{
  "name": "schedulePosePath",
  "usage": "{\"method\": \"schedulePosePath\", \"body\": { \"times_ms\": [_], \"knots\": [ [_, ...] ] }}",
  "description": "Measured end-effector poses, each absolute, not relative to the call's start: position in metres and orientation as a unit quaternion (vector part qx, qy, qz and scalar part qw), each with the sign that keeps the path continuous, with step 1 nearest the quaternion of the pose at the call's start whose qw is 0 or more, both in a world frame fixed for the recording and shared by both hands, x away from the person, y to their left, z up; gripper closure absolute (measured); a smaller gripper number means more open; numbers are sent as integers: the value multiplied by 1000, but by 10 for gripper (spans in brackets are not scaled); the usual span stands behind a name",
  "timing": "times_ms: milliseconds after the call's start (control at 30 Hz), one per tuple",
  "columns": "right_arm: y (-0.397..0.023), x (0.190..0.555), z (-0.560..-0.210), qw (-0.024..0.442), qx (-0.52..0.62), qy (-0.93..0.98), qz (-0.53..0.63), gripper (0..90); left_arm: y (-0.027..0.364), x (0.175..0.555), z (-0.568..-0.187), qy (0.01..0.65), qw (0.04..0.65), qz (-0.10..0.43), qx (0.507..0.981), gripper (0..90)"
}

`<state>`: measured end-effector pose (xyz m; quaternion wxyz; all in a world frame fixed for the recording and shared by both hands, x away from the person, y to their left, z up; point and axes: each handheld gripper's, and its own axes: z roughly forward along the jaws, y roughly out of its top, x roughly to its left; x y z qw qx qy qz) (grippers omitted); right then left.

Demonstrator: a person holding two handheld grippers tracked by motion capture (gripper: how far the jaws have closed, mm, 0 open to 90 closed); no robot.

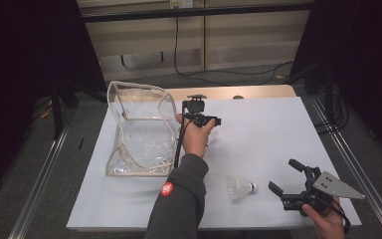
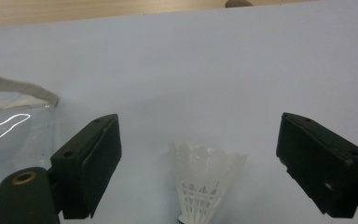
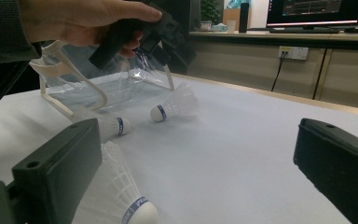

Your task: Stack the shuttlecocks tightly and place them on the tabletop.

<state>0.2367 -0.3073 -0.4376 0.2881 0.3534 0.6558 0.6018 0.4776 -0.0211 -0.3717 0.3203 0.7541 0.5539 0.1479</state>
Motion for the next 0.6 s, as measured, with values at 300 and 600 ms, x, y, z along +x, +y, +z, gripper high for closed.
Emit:
{"method": "schedulePosePath", "body": {
  "times_ms": [300,600],
  "knots": [
    [-308,236,-438,289,353,655,602,4,-26,488,-385,566,299,151,753,144],
    [-308,236,-438,288,354,654,603,4,-32,493,-394,575,282,167,750,161]
  ]
}}
